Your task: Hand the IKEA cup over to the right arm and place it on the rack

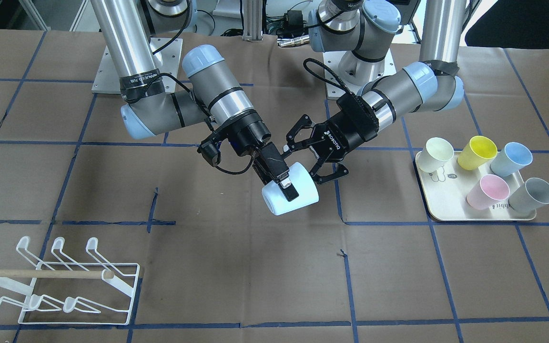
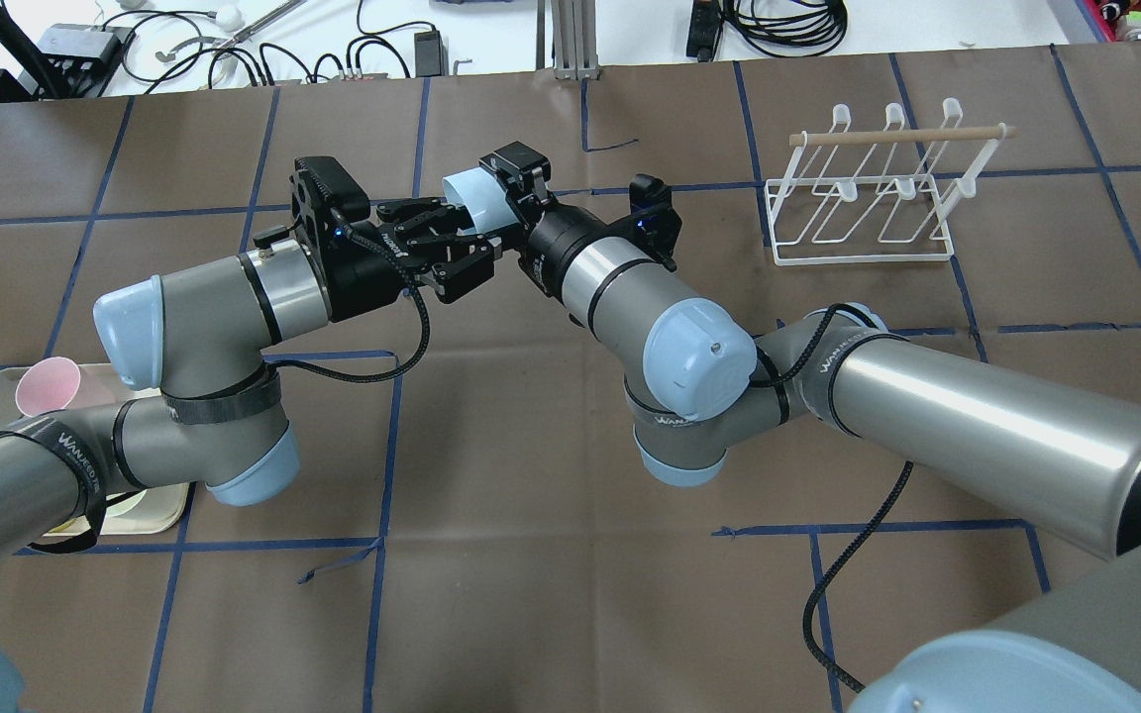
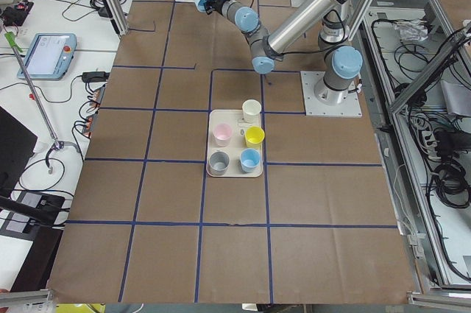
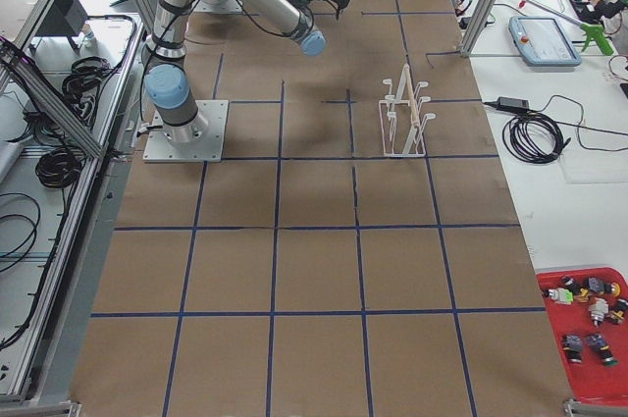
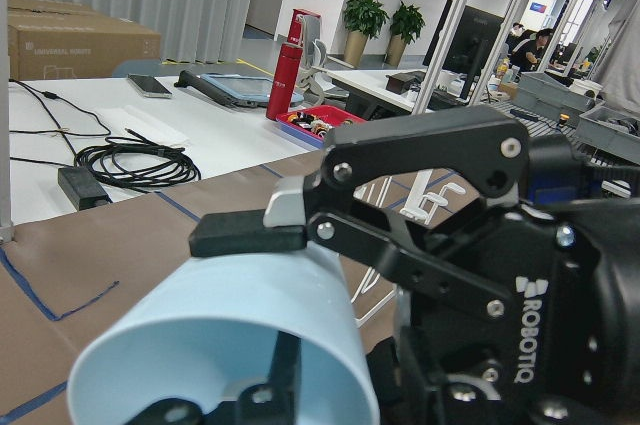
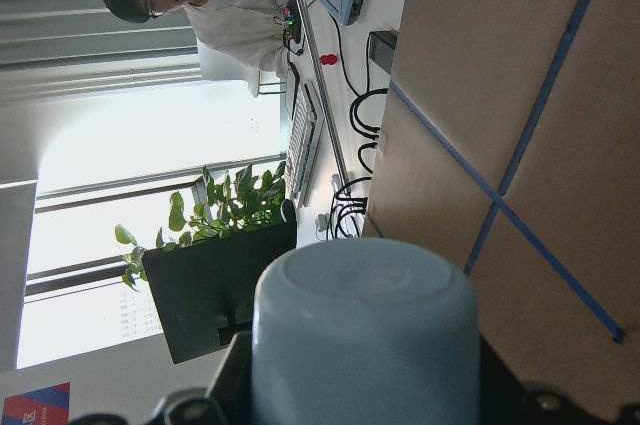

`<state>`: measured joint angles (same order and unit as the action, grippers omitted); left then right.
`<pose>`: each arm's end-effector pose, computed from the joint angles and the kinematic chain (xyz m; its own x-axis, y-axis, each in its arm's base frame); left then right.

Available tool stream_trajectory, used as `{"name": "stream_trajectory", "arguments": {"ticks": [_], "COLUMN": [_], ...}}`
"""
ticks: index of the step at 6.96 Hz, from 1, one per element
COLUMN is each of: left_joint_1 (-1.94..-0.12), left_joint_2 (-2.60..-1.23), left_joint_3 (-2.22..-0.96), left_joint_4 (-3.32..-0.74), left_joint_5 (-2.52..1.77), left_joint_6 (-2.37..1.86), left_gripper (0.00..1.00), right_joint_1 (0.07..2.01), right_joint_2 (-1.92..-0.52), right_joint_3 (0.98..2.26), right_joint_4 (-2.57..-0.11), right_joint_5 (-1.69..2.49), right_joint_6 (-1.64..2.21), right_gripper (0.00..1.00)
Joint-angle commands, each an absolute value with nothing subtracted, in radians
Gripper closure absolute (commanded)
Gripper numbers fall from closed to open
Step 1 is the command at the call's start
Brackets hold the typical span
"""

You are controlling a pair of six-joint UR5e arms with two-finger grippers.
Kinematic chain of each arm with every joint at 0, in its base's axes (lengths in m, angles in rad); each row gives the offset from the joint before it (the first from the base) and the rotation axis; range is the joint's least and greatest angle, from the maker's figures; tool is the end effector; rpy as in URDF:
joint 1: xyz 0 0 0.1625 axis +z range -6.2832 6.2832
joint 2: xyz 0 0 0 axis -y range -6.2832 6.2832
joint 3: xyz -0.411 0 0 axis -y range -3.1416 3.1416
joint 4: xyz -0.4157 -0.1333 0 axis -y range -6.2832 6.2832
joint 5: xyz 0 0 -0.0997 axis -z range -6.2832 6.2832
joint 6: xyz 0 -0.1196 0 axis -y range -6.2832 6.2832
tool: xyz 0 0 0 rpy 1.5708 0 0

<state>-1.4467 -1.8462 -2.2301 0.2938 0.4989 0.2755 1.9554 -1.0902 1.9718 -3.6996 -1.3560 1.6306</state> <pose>-0.1790 -0.4901 0.2693 -0.5608 0.7765 0.2872 0.0816 0.3971 -0.9142 0.3711 -0.4937 0.2635 -0.0695 0.3273 -0.9424 0.8355 0.5353 0.1243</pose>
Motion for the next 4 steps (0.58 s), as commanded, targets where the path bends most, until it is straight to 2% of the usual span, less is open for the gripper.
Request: {"name": "stream_trajectory", "arguments": {"ticks": [1,2,4], "left_joint_1": [-1.428,-1.404,-1.324], "left_joint_2": [-1.833,-1.815,-1.795], "left_joint_3": [-2.232,-2.241,-2.302], "left_joint_4": [0.296,0.296,0.317], "left_joint_5": [0.497,0.497,0.479], "left_joint_6": [0.253,0.252,0.25], "left_gripper": [0.0,0.0,0.0], "right_joint_1": [1.954,1.954,1.93], "right_joint_2": [-1.094,-1.092,-1.097], "right_joint_3": [1.971,1.971,1.973], "right_joint_4": [-3.7,-3.698,-3.682], "right_joint_5": [-1.356,-1.358,-1.356], "right_joint_6": [1.631,1.628,1.609], "right_gripper": [0.53,0.53,0.59]}}
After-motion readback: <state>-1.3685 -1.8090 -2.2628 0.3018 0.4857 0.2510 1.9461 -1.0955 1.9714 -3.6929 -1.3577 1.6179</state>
